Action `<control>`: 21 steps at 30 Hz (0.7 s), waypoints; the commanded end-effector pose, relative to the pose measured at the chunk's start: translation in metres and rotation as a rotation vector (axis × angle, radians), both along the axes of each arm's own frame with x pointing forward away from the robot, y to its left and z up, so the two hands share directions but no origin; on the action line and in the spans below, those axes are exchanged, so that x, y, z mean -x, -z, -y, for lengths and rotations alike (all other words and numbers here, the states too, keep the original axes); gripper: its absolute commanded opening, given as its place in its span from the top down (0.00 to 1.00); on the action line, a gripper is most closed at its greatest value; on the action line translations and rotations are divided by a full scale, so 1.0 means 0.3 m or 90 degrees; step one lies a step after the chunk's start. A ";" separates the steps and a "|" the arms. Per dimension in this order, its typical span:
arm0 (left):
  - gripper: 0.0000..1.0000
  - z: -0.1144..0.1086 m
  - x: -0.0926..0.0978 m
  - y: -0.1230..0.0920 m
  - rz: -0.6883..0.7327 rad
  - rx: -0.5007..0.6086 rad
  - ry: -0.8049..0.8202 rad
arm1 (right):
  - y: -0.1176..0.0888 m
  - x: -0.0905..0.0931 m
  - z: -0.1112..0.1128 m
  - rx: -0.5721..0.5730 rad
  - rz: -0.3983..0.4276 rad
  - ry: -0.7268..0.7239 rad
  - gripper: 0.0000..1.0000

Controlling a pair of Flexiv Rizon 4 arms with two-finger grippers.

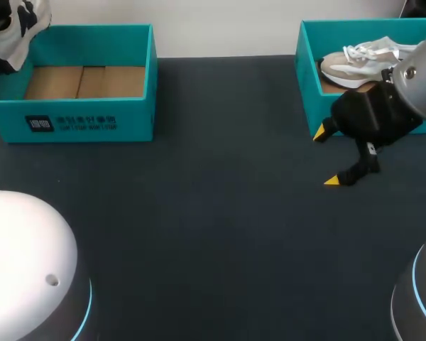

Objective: Take the shoe out of the shoebox, open the shoe tongue, remove and reinsert the insole, then place the shoe into the shoebox

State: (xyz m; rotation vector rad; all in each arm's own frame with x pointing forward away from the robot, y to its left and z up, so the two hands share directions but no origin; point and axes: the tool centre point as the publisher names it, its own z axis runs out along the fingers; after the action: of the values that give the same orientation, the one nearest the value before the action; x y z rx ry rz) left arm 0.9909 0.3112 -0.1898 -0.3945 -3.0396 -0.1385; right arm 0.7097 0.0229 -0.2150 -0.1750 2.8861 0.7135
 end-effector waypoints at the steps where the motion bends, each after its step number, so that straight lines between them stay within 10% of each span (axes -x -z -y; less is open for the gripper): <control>1: 1.00 0.008 -0.006 -0.004 -0.002 -0.004 0.001 | 0.005 0.000 -0.003 0.001 0.001 0.000 0.00; 8: 1.00 0.008 -0.006 -0.004 -0.002 -0.004 0.001 | 0.005 0.000 -0.003 0.001 0.001 0.000 0.00; 14: 1.00 -0.009 0.012 0.005 0.003 -0.052 0.476 | 0.005 0.000 -0.003 0.001 0.001 0.000 0.00; 21: 1.00 -0.065 -0.059 -0.029 0.033 -0.092 0.755 | 0.005 0.000 -0.003 0.001 0.001 0.000 0.00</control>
State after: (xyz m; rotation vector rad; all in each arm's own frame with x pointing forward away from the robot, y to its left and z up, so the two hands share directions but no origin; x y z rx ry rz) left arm 1.0066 0.3274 -0.1870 -0.9678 -2.9181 -0.2191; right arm 0.7096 0.0229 -0.2150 -0.1751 2.8861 0.7135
